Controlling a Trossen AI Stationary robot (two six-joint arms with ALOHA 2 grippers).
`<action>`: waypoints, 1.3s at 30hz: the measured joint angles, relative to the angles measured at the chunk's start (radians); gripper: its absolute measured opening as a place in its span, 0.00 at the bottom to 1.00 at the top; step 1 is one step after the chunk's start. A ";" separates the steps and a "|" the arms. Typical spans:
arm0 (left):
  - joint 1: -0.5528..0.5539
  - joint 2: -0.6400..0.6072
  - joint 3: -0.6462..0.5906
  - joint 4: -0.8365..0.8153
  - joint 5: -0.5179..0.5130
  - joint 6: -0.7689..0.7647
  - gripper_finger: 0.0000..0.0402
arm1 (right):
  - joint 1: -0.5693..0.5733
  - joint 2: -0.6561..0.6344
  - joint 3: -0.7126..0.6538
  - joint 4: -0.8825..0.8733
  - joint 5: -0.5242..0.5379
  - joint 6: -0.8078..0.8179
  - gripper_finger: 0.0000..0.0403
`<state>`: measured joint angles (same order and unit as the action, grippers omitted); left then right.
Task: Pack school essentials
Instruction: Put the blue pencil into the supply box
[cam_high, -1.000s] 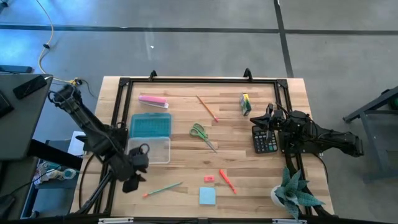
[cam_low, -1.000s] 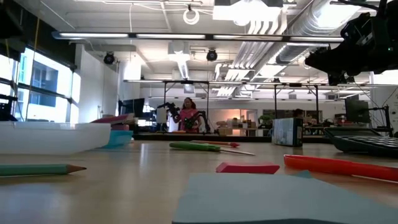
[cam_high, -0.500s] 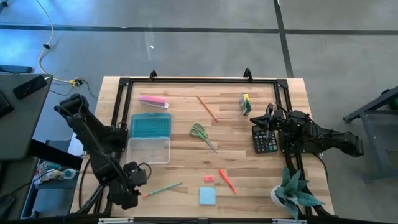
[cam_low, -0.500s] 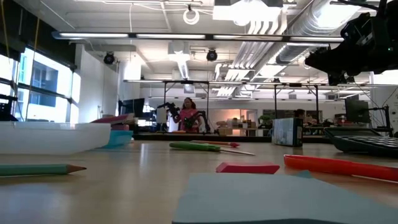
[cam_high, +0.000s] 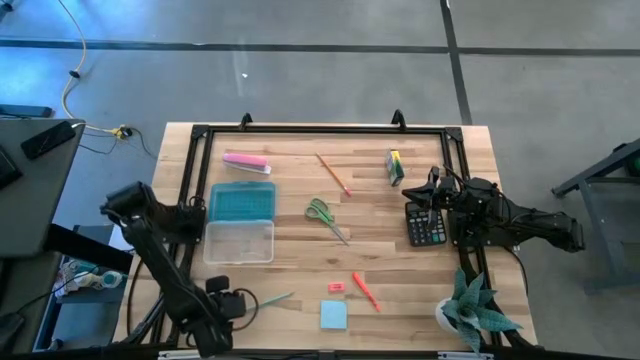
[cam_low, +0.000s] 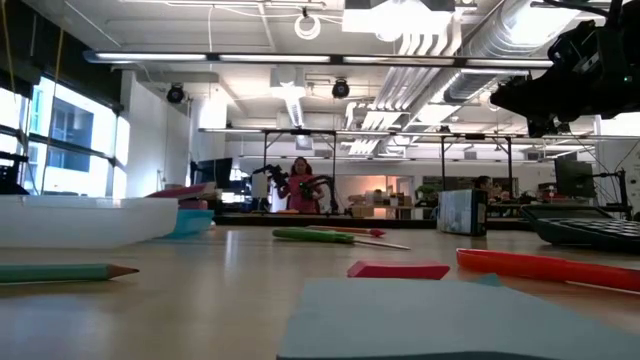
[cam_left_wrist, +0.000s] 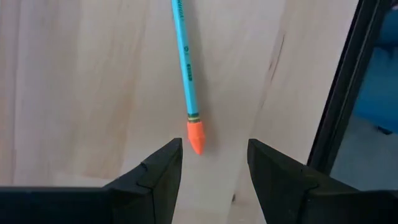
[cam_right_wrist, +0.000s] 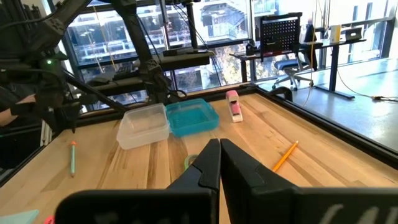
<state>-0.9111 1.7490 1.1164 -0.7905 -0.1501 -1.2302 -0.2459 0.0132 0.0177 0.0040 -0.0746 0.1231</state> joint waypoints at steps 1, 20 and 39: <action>0.002 0.013 0.009 -0.010 0.000 -0.003 0.43 | 0.000 0.000 0.000 0.000 0.000 0.000 0.00; 0.008 0.152 0.038 -0.052 -0.028 -0.087 0.43 | 0.000 0.000 0.000 0.000 0.000 0.000 0.00; 0.005 0.186 0.040 -0.019 -0.063 -0.076 0.05 | 0.000 0.000 0.000 0.000 0.000 0.000 0.00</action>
<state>-0.9063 1.9347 1.1564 -0.8092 -0.2135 -1.3059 -0.2460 0.0128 0.0177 0.0040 -0.0746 0.1234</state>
